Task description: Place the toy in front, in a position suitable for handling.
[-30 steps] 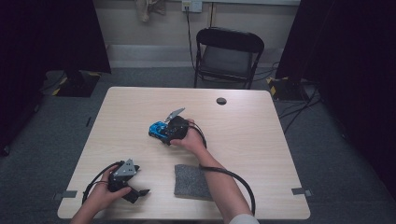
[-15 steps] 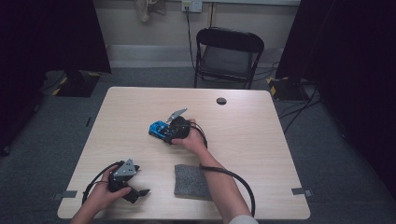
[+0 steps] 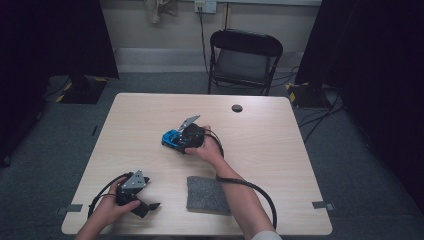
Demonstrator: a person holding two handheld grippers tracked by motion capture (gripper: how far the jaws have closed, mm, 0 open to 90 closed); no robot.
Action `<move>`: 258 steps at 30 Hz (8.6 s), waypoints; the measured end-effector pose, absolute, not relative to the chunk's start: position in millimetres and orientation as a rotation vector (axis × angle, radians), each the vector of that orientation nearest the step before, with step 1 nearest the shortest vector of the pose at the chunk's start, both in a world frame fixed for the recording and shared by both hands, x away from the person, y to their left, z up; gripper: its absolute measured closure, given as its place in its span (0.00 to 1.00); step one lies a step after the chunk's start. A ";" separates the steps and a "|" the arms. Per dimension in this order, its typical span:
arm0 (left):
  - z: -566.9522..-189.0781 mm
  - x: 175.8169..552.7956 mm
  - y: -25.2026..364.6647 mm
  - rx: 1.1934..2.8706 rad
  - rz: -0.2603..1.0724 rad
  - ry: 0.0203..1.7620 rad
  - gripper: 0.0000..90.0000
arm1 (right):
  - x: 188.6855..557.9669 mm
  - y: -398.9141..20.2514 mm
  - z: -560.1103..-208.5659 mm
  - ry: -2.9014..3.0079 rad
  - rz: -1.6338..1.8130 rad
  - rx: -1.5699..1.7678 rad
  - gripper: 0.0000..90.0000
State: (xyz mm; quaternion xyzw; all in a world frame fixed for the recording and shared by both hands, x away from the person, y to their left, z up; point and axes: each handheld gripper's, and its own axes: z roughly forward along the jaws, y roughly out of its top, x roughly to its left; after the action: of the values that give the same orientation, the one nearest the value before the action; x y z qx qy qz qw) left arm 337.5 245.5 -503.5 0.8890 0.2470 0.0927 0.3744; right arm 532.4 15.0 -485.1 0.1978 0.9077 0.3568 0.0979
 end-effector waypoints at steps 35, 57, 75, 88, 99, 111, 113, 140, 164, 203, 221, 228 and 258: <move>-503.5 338.0 245.5 2.277 0.235 0.629 0.00 | 506.8 -71.5 -463.6 2.638 1.124 0.673 0.31; -503.5 338.0 245.5 2.277 0.237 0.628 0.00 | 469.1 -135.9 -474.7 2.587 1.122 0.760 0.31; -503.6 338.0 245.5 2.276 0.235 0.628 0.00 | 454.3 -157.4 -486.9 2.567 1.117 0.778 0.31; -503.5 338.0 245.5 2.276 0.235 0.628 0.00 | 449.7 -166.1 -494.8 2.548 1.127 0.785 0.31; -503.6 338.0 245.5 2.276 0.235 0.628 0.00 | 447.3 -171.2 -500.2 2.532 1.164 0.800 0.30; -503.6 338.0 245.5 2.276 0.235 0.628 0.00 | 447.8 -169.8 -500.0 2.532 1.155 0.829 0.28; -503.6 338.0 245.5 2.276 0.235 0.628 0.00 | 448.4 -169.7 -500.3 2.528 1.150 0.836 0.23; -503.6 338.0 245.5 2.276 0.235 0.628 0.00 | 433.3 -184.8 -492.6 2.495 1.128 0.830 0.17; -503.6 337.9 245.4 2.275 0.237 0.630 0.00 | 417.9 -199.3 -502.2 2.488 1.082 0.862 0.18; -496.8 336.4 242.7 2.260 0.256 0.670 0.23 | 417.1 -195.4 -502.4 2.466 1.095 0.948 0.26; -467.6 334.9 178.1 2.304 0.233 0.480 0.18 | 417.0 -195.6 -502.5 2.465 1.095 0.947 0.26; -465.6 335.0 156.1 2.320 0.191 0.438 0.18 | 417.0 -195.6 -502.5 2.465 1.095 0.947 0.26; -469.4 356.6 72.2 2.363 0.109 0.318 0.18 | 417.8 -196.2 -502.3 2.473 1.099 0.939 0.26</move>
State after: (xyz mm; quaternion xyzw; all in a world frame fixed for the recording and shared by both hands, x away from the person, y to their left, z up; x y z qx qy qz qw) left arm 356.6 72.2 -469.4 0.9204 0.1239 0.0423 0.3685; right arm 417.8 -196.2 -502.3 0.3248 0.8551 0.3799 0.1382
